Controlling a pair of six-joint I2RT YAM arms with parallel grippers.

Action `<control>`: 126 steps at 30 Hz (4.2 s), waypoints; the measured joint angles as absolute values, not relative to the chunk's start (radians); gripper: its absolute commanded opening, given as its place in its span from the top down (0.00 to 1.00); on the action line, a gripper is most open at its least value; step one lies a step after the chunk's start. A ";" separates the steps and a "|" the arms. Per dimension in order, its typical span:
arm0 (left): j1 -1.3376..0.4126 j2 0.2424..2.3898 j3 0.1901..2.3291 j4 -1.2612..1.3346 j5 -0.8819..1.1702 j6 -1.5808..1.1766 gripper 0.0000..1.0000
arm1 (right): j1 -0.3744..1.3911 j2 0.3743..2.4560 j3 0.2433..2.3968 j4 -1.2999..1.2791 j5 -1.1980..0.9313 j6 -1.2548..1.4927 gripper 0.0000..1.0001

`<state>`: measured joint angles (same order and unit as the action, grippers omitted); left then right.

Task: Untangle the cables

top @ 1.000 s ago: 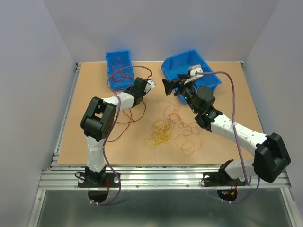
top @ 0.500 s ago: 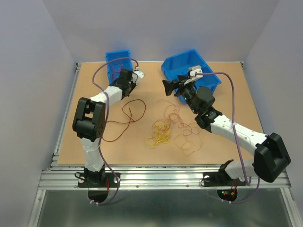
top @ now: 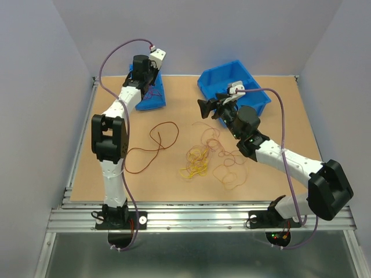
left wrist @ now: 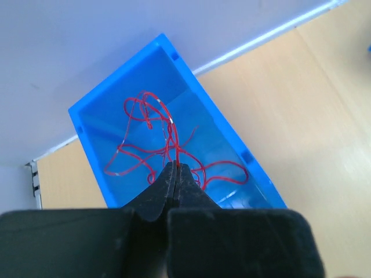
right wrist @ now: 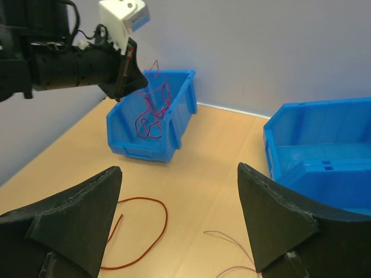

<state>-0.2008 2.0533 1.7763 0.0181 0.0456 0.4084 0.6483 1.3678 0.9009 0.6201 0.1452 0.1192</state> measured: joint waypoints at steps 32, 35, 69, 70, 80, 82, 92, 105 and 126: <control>-0.385 1.270 0.821 -0.111 0.003 0.604 0.01 | 0.648 1.379 0.902 0.620 0.089 0.120 0.15; -0.413 1.246 0.773 -0.122 0.012 0.600 0.01 | 0.648 1.391 0.902 0.619 0.089 0.120 0.15; -0.503 1.572 0.839 -0.087 -0.001 0.799 0.15 | 0.648 1.393 0.902 0.618 0.085 0.109 0.14; -0.498 1.582 0.847 -0.091 -0.002 0.795 0.20 | 0.648 1.393 0.902 0.618 0.085 0.109 0.14; -0.437 1.663 0.929 -0.160 0.057 0.775 0.48 | 0.648 1.375 0.901 0.617 0.085 0.108 0.14; -0.432 1.674 0.942 -0.179 0.080 0.779 0.51 | 0.648 1.375 0.901 0.617 0.084 0.108 0.14; -0.403 1.735 1.023 -0.284 0.202 0.808 1.00 | 0.648 1.375 0.901 0.617 0.081 0.107 0.14; -0.313 1.736 1.216 -0.438 0.339 0.702 1.00 | 0.648 1.368 0.901 0.617 0.081 0.104 0.14; -0.140 1.804 2.015 -0.391 0.305 0.264 1.00 | 0.648 1.367 0.901 0.616 0.082 0.101 0.14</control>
